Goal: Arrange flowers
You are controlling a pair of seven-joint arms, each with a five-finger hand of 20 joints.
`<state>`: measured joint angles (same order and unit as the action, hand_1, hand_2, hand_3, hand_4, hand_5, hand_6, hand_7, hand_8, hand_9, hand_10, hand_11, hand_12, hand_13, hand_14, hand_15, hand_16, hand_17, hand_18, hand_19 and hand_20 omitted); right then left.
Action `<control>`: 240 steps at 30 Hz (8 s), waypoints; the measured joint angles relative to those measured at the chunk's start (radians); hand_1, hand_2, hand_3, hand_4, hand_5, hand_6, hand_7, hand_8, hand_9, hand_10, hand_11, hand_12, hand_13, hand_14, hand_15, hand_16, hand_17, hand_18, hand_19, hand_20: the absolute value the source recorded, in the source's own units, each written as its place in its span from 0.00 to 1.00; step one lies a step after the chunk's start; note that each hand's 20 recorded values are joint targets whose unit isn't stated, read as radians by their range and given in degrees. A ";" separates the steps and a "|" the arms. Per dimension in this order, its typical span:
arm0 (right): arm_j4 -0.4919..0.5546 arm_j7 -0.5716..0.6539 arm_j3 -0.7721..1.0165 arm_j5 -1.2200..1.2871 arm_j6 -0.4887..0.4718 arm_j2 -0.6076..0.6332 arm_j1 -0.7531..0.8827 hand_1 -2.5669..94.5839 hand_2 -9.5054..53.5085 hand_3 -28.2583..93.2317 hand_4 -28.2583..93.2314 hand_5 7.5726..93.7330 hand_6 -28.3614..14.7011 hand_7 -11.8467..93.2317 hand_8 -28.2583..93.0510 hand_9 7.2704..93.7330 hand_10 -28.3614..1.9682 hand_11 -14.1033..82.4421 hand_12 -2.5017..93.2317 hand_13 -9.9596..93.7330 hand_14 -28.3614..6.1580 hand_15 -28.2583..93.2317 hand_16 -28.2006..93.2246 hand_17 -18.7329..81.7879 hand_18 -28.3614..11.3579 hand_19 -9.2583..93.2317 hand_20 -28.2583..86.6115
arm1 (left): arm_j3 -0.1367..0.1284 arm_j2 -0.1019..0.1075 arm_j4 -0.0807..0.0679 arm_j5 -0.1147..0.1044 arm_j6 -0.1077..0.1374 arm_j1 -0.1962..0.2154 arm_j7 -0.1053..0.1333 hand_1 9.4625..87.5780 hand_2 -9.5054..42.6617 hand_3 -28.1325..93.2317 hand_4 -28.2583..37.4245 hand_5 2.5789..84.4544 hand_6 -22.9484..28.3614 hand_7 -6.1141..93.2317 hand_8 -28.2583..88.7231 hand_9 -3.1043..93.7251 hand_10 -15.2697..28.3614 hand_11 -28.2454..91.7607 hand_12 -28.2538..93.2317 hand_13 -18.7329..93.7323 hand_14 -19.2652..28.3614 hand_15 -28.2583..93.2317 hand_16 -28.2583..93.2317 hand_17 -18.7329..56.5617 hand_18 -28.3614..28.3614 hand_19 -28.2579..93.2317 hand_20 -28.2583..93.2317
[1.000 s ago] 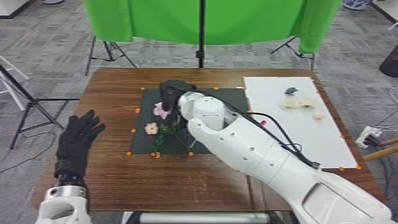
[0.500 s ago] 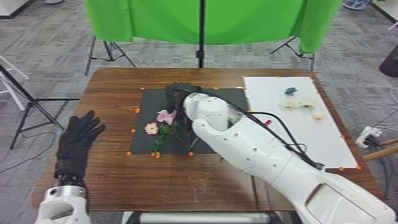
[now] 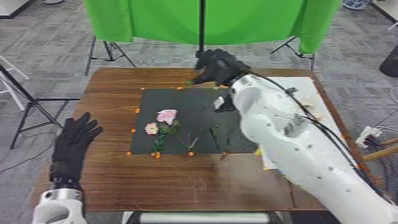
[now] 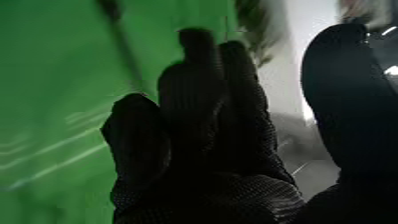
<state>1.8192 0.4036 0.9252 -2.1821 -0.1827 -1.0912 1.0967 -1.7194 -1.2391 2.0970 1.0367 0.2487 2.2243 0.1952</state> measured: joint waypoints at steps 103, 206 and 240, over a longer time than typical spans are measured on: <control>-0.126 -0.257 -0.478 0.029 0.151 0.024 -0.219 0.64 0.00 0.73 0.05 0.83 0.71 0.37 0.30 0.94 0.67 0.25 0.48 0.94 0.78 0.78 0.51 0.84 0.44 1.00 0.79 | 0.007 -0.003 -0.002 0.020 -0.069 -0.004 -0.069 0.11 0.51 0.69 0.00 0.42 0.58 0.12 0.19 0.43 0.68 0.37 0.29 0.43 0.81 0.45 0.21 0.27 0.76 0.36 0.38; -0.156 -0.111 -0.275 0.069 0.278 0.126 -0.060 0.63 0.00 0.73 0.07 0.84 0.69 0.34 0.30 0.97 0.67 0.31 0.47 0.97 0.80 0.76 0.51 0.87 0.45 1.00 0.80 | 0.011 -0.001 -0.006 0.028 -0.111 -0.017 -0.099 0.12 0.46 0.68 0.00 0.42 0.58 0.12 0.20 0.43 0.68 0.37 0.30 0.43 0.81 0.45 0.21 0.27 0.75 0.35 0.38; -0.158 -0.119 -0.286 0.077 0.146 0.060 -0.009 0.43 0.00 0.78 0.02 0.73 0.69 0.30 0.14 0.84 0.55 0.46 0.29 0.94 0.74 0.77 0.51 0.83 0.42 1.00 0.79 | 0.016 -0.001 -0.011 0.032 -0.138 -0.033 -0.118 0.10 0.47 0.68 0.00 0.43 0.58 0.12 0.20 0.43 0.69 0.36 0.30 0.42 0.81 0.45 0.21 0.26 0.76 0.36 0.38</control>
<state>1.6610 0.2847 0.6396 -2.1051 -0.0366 -1.0312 1.0878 -1.7039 -1.2405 2.0858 1.0685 0.1106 2.1910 0.0774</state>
